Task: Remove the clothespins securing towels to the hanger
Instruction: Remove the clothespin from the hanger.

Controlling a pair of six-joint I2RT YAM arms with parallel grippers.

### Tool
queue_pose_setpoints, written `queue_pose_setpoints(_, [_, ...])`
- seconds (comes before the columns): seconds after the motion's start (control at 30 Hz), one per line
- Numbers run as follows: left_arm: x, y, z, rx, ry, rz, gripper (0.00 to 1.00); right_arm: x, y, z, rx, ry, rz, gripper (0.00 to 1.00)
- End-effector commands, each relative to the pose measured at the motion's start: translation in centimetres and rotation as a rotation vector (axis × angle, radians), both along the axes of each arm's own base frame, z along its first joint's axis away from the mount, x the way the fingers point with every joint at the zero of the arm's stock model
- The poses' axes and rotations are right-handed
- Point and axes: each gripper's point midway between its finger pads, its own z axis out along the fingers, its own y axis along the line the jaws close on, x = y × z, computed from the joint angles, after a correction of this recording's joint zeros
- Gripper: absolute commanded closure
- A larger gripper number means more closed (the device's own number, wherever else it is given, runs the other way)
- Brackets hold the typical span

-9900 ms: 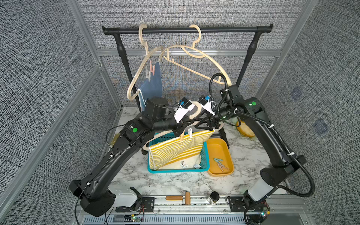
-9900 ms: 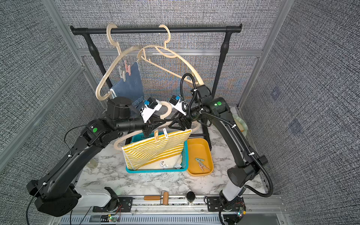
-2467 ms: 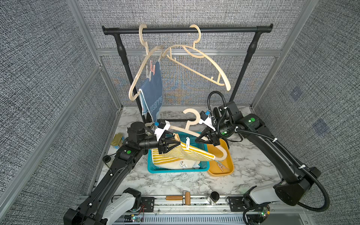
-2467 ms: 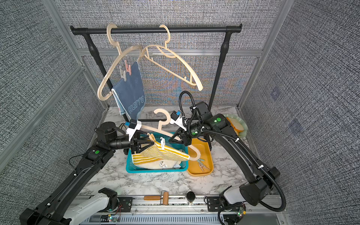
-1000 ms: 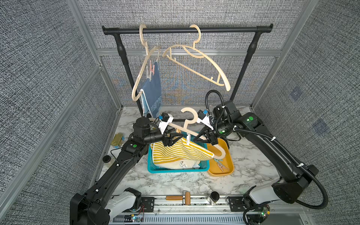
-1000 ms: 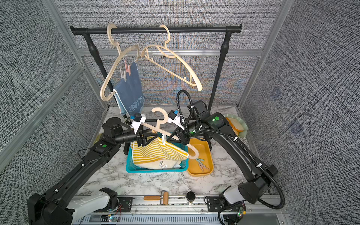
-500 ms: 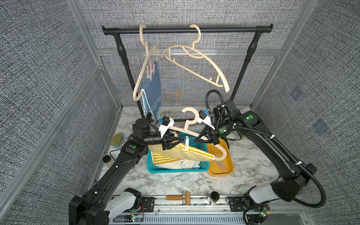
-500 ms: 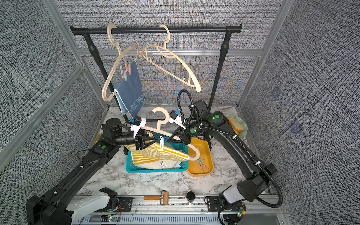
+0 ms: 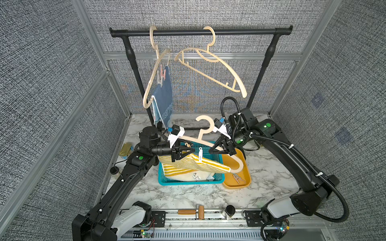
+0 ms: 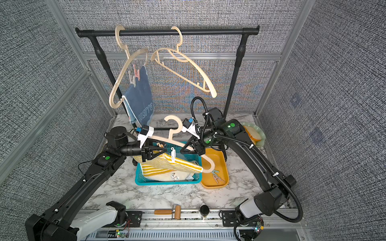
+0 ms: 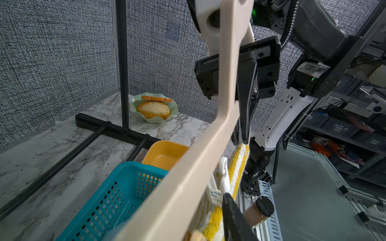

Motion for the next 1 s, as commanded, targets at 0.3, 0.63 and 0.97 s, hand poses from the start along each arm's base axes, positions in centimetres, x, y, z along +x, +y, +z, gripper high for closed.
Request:
queue_pose_setpoints(0.3, [-0.9,0.1,0.8,-0.026,0.025,-0.044,0.91,-0.2,0.4,0.8,0.053,-0.016,0.033,1.00])
queue_pose_setpoints(0.63, [0.7,0.4,1.5,-0.027,0.029,0.062,1.00,1.8,0.6,-0.3,-0.018,-0.048,-0.075,1.00])
queue_pose_setpoints(0.97, [2.4,2.2,5.0,-0.042,-0.066,0.293,1.00,5.2,1.3,-2.2,-0.090,-0.073,-0.223,1.00])
